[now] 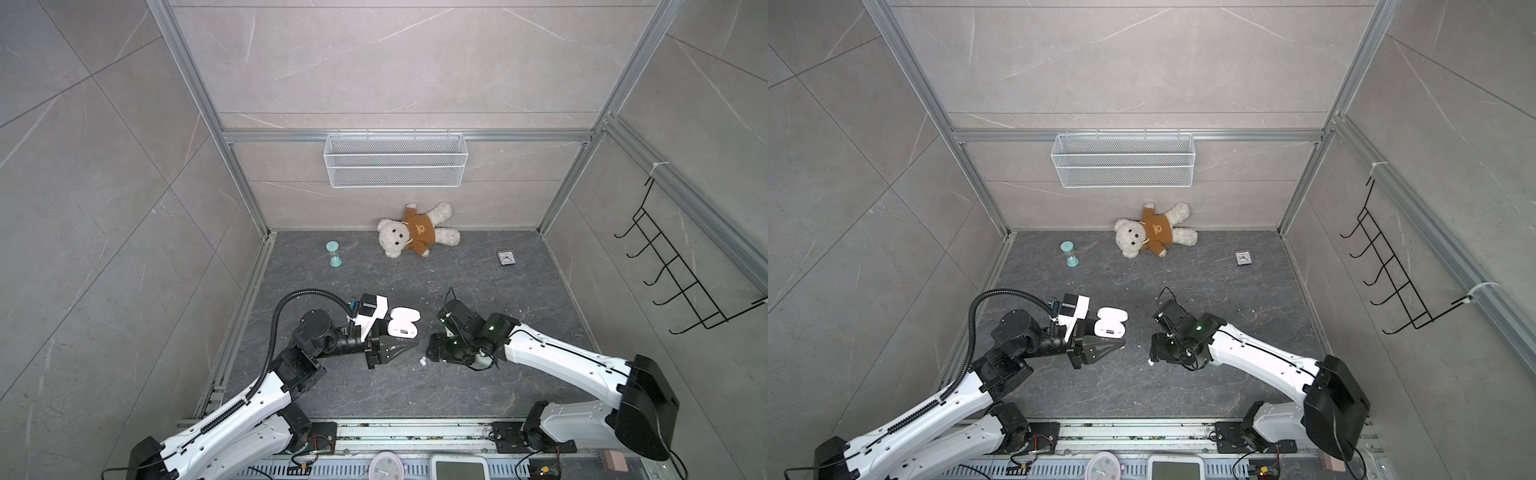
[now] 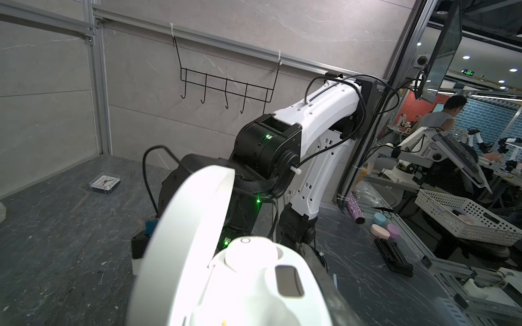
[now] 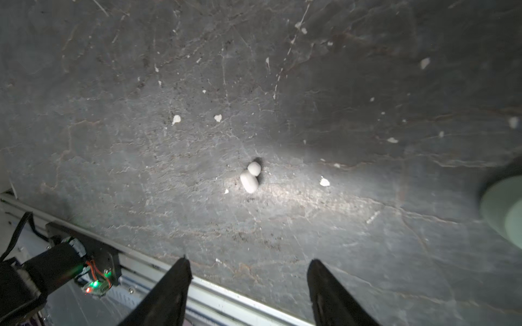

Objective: Insert the wireless bluetooth earbuds into the charging case
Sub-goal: 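Draw the right gripper back from the case down toward the table, then lower the open right gripper over the remaining white earbud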

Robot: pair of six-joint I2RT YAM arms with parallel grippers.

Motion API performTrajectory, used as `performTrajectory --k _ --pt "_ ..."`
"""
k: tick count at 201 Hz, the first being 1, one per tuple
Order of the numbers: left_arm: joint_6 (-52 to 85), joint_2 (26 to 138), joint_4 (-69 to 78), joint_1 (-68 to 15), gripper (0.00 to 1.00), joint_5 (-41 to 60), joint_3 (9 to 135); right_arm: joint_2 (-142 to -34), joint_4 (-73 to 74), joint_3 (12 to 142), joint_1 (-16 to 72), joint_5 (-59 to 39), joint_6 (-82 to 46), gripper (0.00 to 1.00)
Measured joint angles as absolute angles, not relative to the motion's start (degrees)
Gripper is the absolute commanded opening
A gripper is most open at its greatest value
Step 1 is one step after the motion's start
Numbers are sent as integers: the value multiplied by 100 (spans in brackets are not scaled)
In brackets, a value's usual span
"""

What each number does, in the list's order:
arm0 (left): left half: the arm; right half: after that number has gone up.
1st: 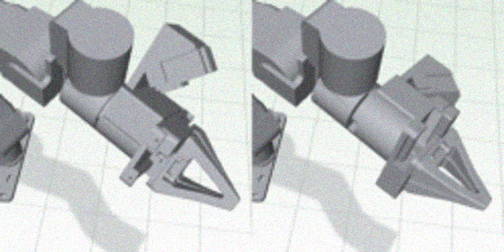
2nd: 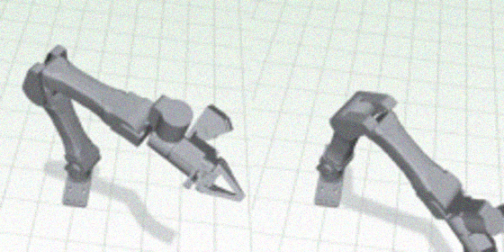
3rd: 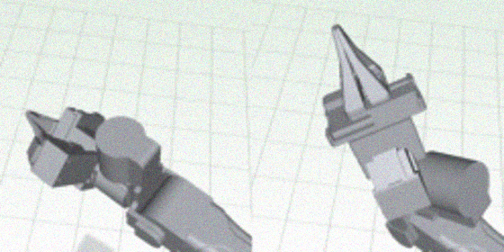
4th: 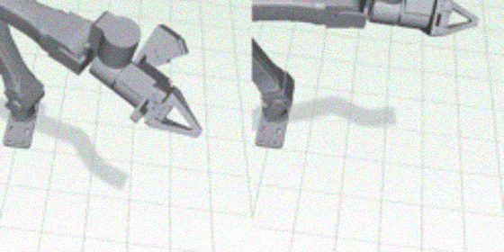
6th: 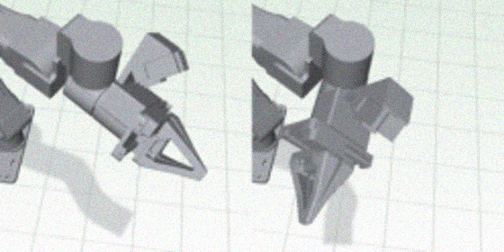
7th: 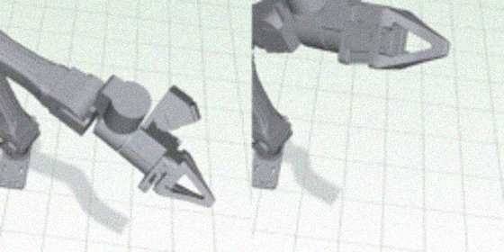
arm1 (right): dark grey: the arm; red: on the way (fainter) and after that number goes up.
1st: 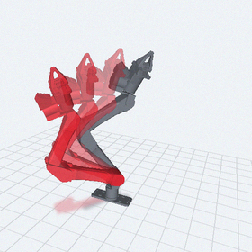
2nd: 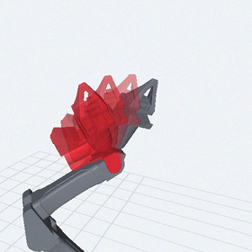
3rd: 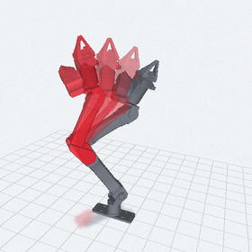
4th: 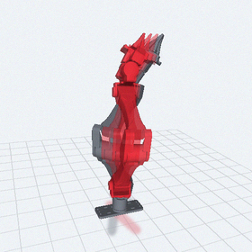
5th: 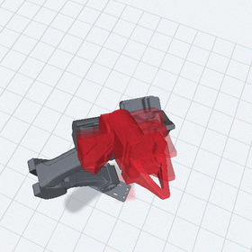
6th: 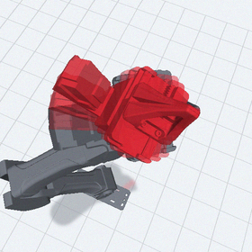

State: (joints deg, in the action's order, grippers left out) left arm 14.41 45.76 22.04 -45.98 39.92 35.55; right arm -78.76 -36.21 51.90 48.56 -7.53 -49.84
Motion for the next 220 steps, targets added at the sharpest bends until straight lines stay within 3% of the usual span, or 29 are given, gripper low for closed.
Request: performTrajectory --k 48,220 --pt "1439 4364 2071 -4598 18 3903 3533 -8750 -2700 5015 4960 -996 -5393 62" --pt "1437 4309 2012 -4598 18 3889 3465 -9260 -1837 4860 4960 -1166 -5747 61"
